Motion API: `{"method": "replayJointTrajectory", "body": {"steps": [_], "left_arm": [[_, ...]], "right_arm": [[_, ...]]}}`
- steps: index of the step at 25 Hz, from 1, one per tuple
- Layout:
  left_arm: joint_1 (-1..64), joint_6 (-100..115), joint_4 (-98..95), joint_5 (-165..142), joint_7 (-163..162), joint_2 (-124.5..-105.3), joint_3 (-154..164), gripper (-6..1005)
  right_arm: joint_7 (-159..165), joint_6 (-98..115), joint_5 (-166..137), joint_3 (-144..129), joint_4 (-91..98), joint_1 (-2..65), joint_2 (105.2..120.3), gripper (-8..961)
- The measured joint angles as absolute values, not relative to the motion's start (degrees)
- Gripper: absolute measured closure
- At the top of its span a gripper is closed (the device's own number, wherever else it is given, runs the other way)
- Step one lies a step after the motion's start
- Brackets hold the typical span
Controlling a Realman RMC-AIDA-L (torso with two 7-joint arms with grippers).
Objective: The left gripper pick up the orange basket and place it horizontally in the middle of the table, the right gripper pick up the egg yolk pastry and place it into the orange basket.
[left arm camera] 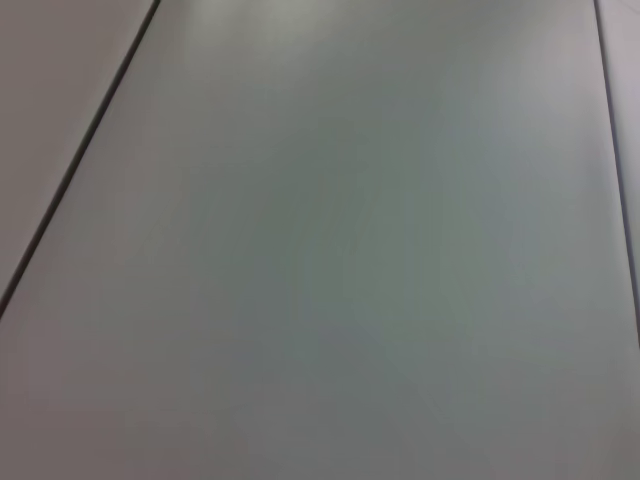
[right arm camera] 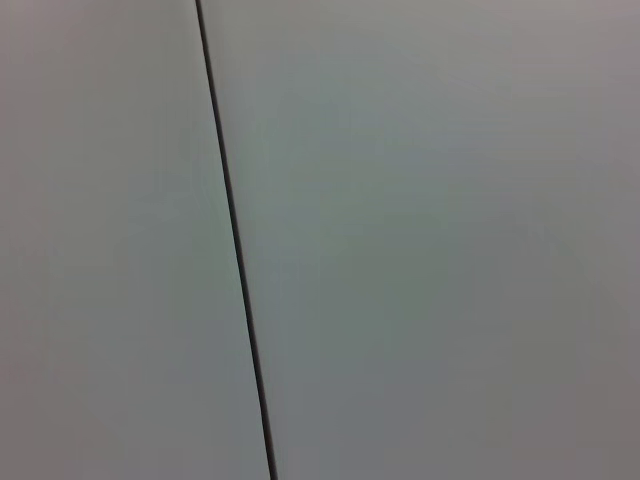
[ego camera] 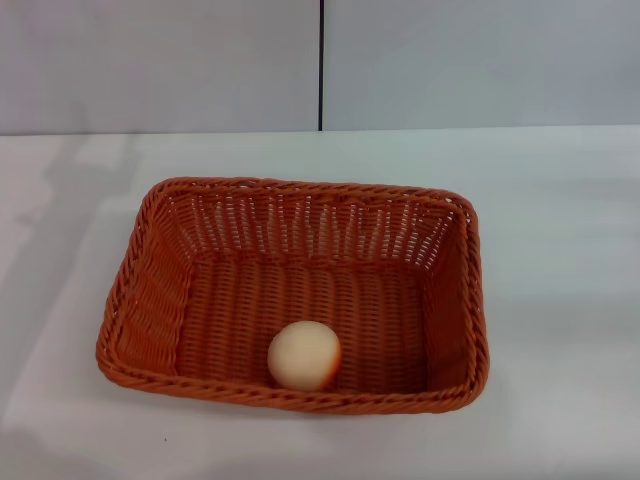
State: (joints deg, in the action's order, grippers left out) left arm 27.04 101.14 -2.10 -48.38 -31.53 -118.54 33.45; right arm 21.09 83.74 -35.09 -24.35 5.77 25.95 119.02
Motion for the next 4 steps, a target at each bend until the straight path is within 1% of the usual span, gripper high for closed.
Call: {"method": "replayJointTrajectory", "body": {"steps": [4], "left_arm": [[27.1,101.2,-2.1,-48.4,-31.5,-118.54,33.4,383]], "right_arm": [[21.0,84.4,-35.1,-24.1,5.1,25.8,119.09,285]]}}
